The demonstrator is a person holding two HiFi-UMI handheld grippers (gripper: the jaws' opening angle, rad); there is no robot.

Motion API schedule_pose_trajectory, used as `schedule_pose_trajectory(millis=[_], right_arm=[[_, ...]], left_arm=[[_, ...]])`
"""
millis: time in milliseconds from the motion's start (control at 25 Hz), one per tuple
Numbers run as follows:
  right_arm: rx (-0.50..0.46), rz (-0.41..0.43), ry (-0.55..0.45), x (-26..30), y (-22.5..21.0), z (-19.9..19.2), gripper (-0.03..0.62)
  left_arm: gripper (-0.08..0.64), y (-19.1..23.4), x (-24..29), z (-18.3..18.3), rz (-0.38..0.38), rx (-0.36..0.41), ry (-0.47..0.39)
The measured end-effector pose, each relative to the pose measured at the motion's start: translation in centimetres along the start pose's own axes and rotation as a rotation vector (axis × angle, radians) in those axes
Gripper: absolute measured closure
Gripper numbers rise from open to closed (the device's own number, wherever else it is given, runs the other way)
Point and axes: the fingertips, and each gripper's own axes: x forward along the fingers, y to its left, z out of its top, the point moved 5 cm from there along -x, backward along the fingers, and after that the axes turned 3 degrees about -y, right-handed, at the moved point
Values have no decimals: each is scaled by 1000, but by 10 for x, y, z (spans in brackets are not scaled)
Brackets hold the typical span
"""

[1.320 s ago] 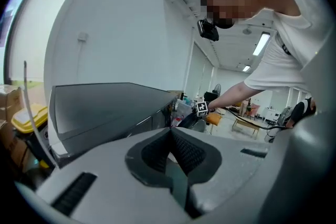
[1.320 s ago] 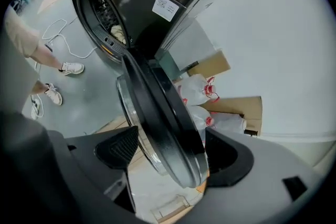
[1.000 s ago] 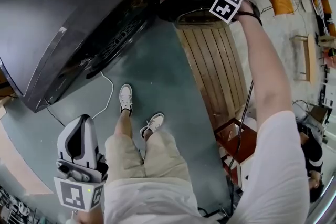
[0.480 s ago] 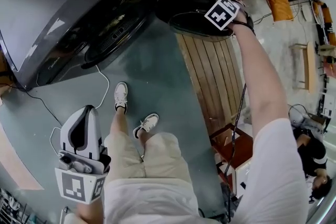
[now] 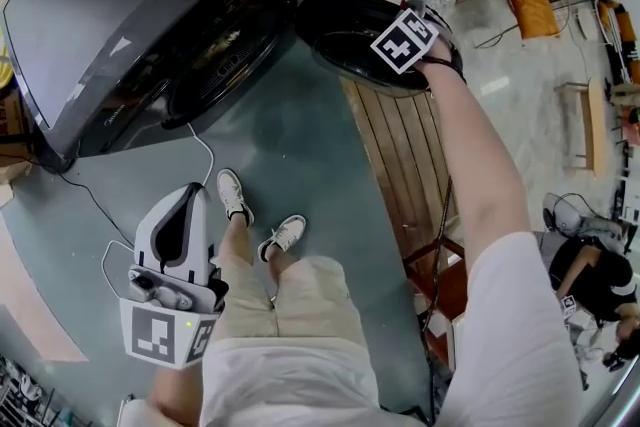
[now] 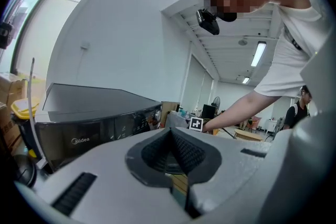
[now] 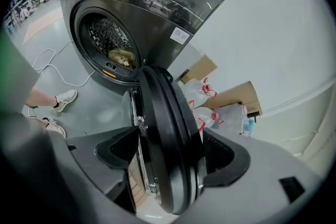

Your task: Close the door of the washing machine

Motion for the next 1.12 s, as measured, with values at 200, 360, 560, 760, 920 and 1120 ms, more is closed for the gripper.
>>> schedule_pose_trajectory(millis=[200,360,560,760,920,1120], right_arm=[[35,4,-7,-6,11,1,226],[54,0,-9,-8,18,2,227],[80,-18,-26,-13,27,4,227],[104,-25,-49,-18,39,2,227],[106,-55,-120,-23,45,-2,226],[113,-101,-227,-32,62,-1,227]], left_arm=[[555,7,15,0,-21,12,-5],[555,13,28,0,-39,17,-21],[555,15,42,-4,-58,11,-34],[555,13,52,-13,-82,10,-41],[555,13,58,-29,-94,26,-56],[555,10,63,-58,-100,44,-52]])
